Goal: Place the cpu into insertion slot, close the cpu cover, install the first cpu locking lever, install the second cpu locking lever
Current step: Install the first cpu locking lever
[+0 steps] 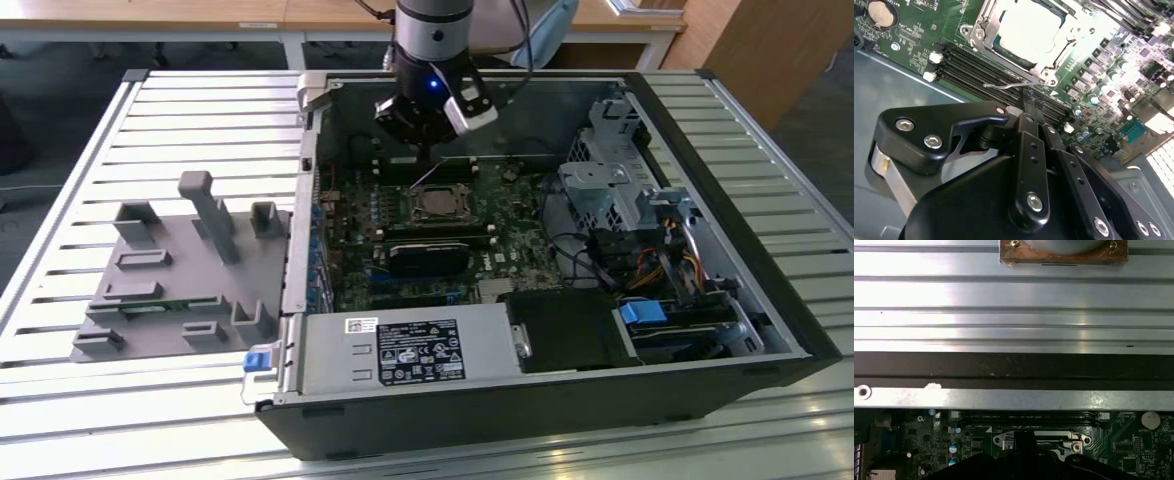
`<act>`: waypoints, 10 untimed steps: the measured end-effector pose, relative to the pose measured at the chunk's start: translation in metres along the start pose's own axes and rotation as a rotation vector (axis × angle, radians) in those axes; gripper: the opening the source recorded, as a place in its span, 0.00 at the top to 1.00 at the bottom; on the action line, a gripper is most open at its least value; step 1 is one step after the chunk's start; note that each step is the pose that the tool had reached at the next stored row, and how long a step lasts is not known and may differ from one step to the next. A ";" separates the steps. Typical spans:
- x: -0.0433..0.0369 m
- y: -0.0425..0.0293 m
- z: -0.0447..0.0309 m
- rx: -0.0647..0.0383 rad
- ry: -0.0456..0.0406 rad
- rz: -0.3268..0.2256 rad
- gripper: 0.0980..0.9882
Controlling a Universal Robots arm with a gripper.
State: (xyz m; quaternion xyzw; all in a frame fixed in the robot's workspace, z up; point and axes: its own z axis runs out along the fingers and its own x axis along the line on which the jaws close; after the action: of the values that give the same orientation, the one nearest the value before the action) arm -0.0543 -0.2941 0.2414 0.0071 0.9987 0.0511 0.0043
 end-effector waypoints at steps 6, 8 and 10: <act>-0.0076 0.0001 0.0044 0.000 0.0001 -0.001 0.99; -0.0105 0.0002 0.0053 0.000 0.0002 -0.002 0.99; -0.0126 0.0005 0.0061 0.000 0.0002 -0.002 0.99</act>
State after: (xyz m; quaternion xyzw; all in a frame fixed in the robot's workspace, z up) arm -0.0417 -0.2932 0.2355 0.0062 0.9987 0.0510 0.0043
